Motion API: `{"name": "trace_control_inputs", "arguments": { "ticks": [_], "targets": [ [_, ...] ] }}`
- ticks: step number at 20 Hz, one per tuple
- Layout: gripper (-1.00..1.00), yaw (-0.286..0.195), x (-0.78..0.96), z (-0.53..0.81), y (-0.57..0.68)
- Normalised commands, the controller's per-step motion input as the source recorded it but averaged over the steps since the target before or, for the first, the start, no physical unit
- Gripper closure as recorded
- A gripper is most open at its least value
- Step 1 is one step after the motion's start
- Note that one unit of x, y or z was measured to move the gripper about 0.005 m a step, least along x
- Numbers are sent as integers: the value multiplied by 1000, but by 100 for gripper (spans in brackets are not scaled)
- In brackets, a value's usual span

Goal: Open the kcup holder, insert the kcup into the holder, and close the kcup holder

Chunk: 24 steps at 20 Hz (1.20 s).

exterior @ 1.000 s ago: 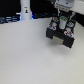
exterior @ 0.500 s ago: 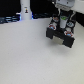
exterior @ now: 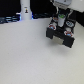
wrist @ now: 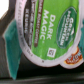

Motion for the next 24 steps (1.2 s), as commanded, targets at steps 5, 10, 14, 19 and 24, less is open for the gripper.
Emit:
{"name": "trace_control_inputs", "arguments": {
  "ticks": [5, 10, 14, 19, 24],
  "targets": [
    [100, 3, 36, -213, 7],
    [100, -9, 50, 45, 5],
    [100, -25, 232, 278, 0],
    [100, -31, 236, 144, -5],
    [100, -13, 20, -28, -130]
  ]
}}
